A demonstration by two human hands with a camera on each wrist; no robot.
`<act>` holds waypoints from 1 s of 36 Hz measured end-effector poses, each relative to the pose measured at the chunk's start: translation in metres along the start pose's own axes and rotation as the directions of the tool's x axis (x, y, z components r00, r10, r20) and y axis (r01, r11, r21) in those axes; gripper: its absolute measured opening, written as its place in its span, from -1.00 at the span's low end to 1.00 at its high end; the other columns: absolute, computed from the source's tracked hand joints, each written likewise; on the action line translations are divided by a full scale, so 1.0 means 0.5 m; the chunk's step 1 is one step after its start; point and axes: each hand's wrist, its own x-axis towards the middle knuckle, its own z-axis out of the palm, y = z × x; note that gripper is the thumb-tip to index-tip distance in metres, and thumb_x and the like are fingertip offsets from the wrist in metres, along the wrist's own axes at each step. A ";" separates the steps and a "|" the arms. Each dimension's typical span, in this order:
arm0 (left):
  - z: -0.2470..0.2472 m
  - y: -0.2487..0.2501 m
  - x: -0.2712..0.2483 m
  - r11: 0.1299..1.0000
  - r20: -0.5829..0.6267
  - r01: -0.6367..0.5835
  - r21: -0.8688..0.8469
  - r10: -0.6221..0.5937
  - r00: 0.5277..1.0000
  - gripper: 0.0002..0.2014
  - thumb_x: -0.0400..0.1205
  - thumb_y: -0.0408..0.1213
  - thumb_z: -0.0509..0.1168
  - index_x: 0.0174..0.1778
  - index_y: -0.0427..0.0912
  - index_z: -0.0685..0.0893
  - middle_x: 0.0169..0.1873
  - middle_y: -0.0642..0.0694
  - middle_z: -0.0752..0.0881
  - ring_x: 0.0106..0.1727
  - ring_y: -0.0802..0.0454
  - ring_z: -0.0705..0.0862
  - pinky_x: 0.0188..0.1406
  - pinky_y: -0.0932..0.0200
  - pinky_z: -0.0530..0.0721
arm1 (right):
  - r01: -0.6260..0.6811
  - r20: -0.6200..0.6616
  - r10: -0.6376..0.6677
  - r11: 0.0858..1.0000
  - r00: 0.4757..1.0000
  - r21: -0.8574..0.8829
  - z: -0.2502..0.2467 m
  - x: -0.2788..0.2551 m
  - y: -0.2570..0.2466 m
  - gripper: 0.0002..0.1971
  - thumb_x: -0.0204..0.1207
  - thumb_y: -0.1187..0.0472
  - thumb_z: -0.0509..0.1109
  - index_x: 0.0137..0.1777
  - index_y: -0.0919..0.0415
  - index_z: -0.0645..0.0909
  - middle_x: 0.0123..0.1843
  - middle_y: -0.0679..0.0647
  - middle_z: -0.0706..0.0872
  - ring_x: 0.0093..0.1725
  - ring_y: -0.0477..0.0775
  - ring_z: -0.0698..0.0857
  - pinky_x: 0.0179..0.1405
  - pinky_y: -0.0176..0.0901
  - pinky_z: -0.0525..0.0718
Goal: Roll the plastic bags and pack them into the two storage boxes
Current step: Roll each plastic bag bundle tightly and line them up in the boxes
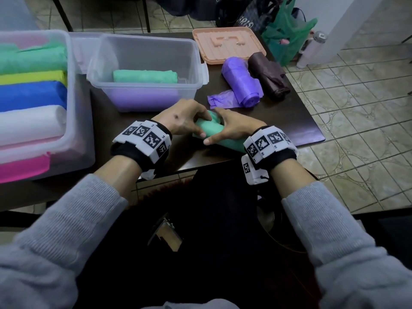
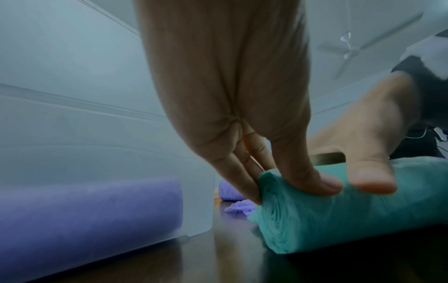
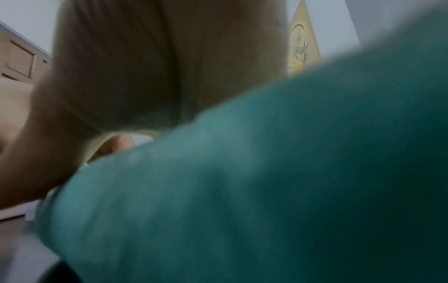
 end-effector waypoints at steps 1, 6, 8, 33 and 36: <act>0.000 0.000 -0.001 1.000 -0.004 0.000 -0.006 0.000 1.000 -0.47 0.39 -0.32 0.56 0.30 -0.17 0.66 0.12 -0.11 0.71 0.00 0.15 0.54 -0.10 0.44 0.37 | 0.000 -0.001 0.000 1.000 1.000 0.007 0.004 0.004 -0.002 -0.02 0.15 -0.18 0.64 0.53 0.13 0.29 0.43 0.05 0.49 0.39 0.08 0.50 0.45 -0.05 0.42; 0.001 -0.002 -0.006 0.999 -0.005 -0.005 -0.045 0.004 1.000 -0.50 0.42 -0.31 0.54 0.31 -0.16 0.67 0.18 -0.10 0.72 0.04 0.16 0.56 -0.02 0.39 0.42 | 0.052 -0.039 -0.052 0.998 0.998 0.020 0.010 0.002 0.000 -0.51 0.25 -0.09 0.62 0.12 0.11 0.62 0.03 0.02 0.69 0.03 0.02 0.65 0.00 -0.19 0.53; 0.001 -0.001 -0.008 0.998 0.001 -0.001 -0.056 0.001 1.000 -0.51 0.43 -0.30 0.54 0.30 -0.14 0.68 0.16 -0.10 0.72 0.03 0.16 0.56 -0.02 0.36 0.42 | 0.089 -0.072 -0.087 0.996 0.994 0.023 0.013 -0.004 0.001 -0.59 0.26 -0.08 0.61 0.01 0.08 0.62 -0.06 0.01 0.68 -0.05 0.00 0.63 -0.10 -0.20 0.49; -0.055 -0.088 -0.069 0.167 -0.212 -0.136 -0.976 -0.857 0.469 -0.13 0.64 0.16 0.17 0.65 -0.05 -0.27 0.64 -0.03 0.03 0.52 -0.30 0.31 0.23 -0.30 0.56 | 0.174 -0.207 -0.189 0.981 0.960 -0.089 0.059 -0.031 -0.058 -0.53 0.43 0.03 0.50 0.31 0.13 0.55 0.28 0.09 0.66 0.27 0.09 0.59 0.14 -0.22 0.43; -0.076 -0.096 -0.066 0.125 -0.199 -0.185 -0.975 -0.860 0.470 -0.32 0.71 0.03 0.11 0.65 -0.11 -0.07 0.62 -0.07 0.05 0.52 -0.28 0.32 0.23 -0.24 0.55 | 0.212 -0.188 -0.219 0.976 0.957 -0.056 0.053 -0.032 -0.077 -0.55 0.42 0.03 0.52 0.29 0.12 0.58 0.24 0.07 0.68 0.22 0.05 0.62 0.20 -0.19 0.49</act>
